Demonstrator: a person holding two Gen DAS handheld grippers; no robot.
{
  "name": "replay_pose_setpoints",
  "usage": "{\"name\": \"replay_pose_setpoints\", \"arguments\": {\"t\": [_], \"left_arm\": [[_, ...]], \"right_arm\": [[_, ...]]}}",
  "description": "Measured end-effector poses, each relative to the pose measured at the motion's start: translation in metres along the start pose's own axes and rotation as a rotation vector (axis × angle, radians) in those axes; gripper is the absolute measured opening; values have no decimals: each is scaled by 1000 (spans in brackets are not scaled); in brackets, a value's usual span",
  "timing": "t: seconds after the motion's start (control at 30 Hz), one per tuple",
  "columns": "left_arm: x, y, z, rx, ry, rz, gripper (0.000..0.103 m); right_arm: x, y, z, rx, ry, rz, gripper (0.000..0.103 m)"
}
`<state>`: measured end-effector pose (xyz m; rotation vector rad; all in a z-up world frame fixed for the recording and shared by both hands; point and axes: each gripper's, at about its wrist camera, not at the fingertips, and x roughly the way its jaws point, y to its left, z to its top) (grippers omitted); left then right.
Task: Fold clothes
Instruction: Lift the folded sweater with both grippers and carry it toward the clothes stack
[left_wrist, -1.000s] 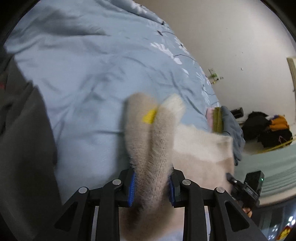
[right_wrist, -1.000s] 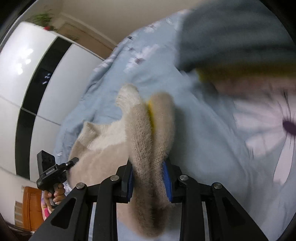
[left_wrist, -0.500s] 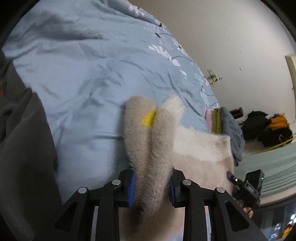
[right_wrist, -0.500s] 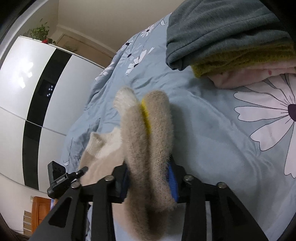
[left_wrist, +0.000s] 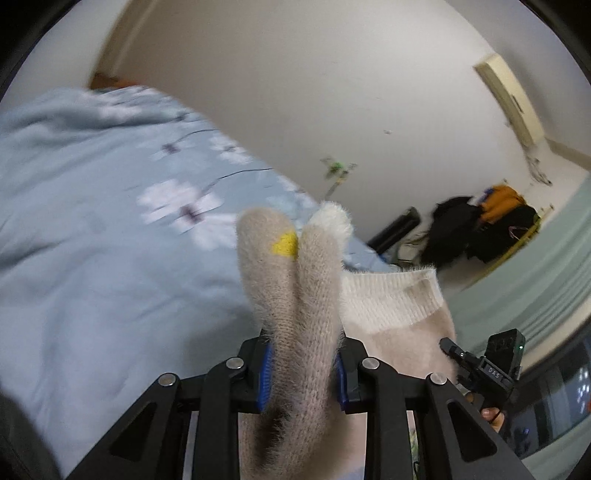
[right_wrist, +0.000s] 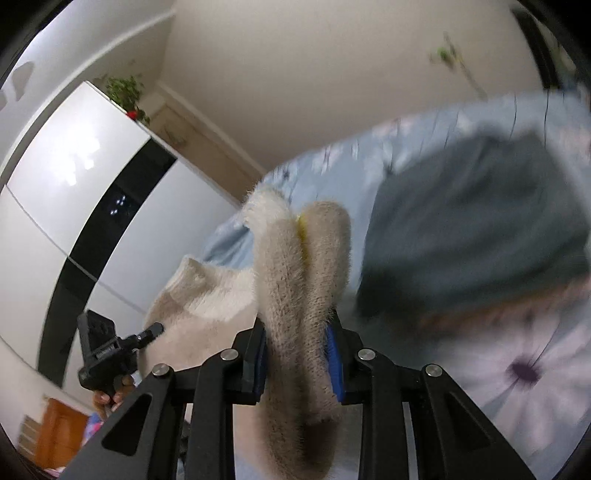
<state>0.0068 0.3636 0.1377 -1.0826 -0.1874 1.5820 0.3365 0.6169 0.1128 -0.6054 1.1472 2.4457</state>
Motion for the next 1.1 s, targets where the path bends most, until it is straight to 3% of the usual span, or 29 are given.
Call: {"name": "replay_pose_setpoints", "arguments": {"t": [0.13, 0.3, 0.47, 0.57, 0.67, 0.77, 0.9, 1.0, 1.1], "left_arm": [[71, -47, 39, 56, 17, -75, 28], [155, -76, 57, 55, 53, -170, 28], [240, -52, 29, 0, 171, -120, 28], [260, -28, 12, -51, 201, -85, 29], [259, -15, 10, -104, 225, -126, 32], [250, -16, 15, -126, 243, -145, 37], [230, -21, 25, -113, 202, -100, 57], [211, -33, 40, -46, 121, -43, 57], [207, -68, 42, 97, 113, -10, 57]], "right_arm": [[-32, -19, 50, -24, -101, -52, 29], [-35, -72, 59, 51, -122, -94, 29], [-33, -127, 63, 133, -135, -132, 29], [-33, -160, 65, 183, -142, -154, 30], [-34, -185, 68, 218, -144, -175, 31], [-44, -180, 73, 194, -124, -193, 35], [-59, -166, 77, 151, -125, -251, 39], [-69, -137, 87, 64, -163, -324, 40], [-64, -103, 99, -45, -174, -334, 40]]}}
